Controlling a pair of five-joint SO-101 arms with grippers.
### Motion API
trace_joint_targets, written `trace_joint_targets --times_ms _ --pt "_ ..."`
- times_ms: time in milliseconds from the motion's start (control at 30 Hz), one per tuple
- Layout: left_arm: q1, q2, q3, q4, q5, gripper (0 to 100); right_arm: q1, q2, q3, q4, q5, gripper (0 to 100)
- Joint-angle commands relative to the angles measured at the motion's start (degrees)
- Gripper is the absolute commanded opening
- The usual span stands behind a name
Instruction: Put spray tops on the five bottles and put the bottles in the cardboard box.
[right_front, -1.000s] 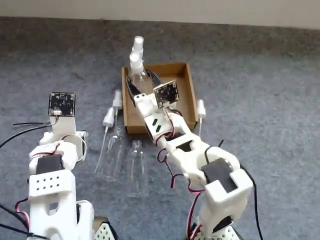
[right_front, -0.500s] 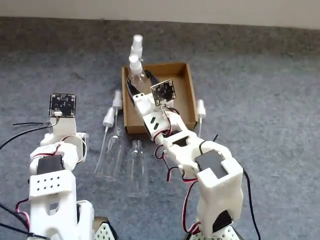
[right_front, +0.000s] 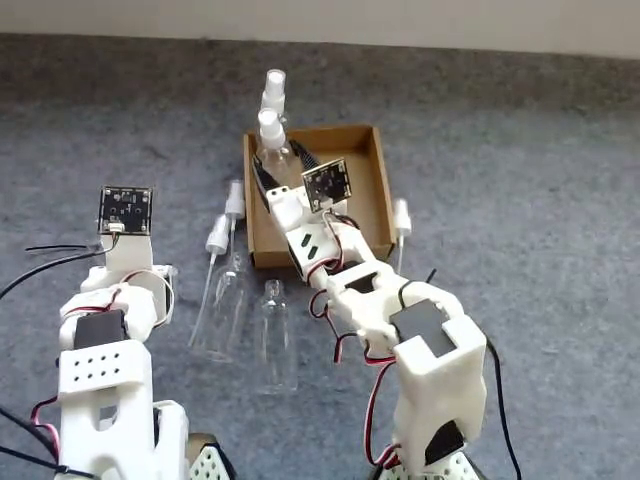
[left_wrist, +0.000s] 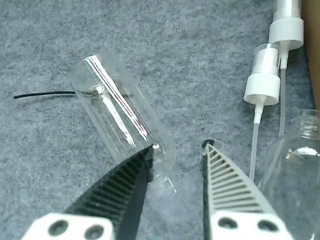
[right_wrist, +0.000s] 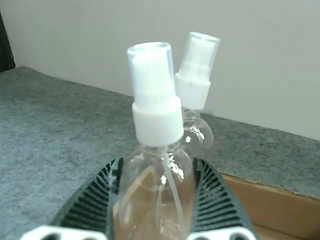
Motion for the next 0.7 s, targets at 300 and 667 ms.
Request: trace_joint_targets --times_ms 300,667 --pt "-0.1 -1.2 -0.4 -1.1 0.0 16 -0.3 -1.0 -2.6 -1.1 3.5 17.6" --pt "-0.1 -1.2 -0.5 -1.1 0.0 16 -1.7 -1.1 -3.0 3.6 4.4 17.7"
